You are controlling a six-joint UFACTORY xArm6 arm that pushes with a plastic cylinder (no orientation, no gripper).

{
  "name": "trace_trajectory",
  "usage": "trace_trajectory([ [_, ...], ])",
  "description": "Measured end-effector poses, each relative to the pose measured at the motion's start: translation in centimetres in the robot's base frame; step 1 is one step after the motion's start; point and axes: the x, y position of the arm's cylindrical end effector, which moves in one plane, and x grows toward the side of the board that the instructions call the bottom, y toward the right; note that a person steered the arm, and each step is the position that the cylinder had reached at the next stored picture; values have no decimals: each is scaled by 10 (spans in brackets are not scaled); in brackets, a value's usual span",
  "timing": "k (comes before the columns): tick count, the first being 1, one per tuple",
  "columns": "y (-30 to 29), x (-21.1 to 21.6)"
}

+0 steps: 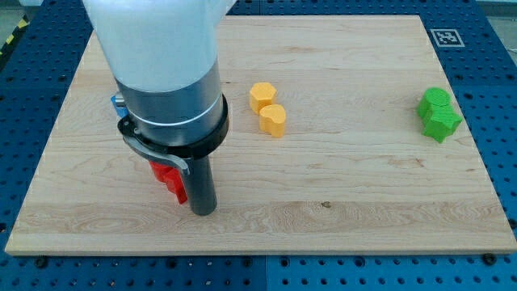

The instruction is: Move the red star closer to the blue blocks

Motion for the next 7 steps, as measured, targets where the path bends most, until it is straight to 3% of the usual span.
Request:
trace_trajectory([
  [1, -6, 9],
  [2, -52, 28],
  [3, -73, 15],
  [5, -19, -30],
  [7, -2, -5],
])
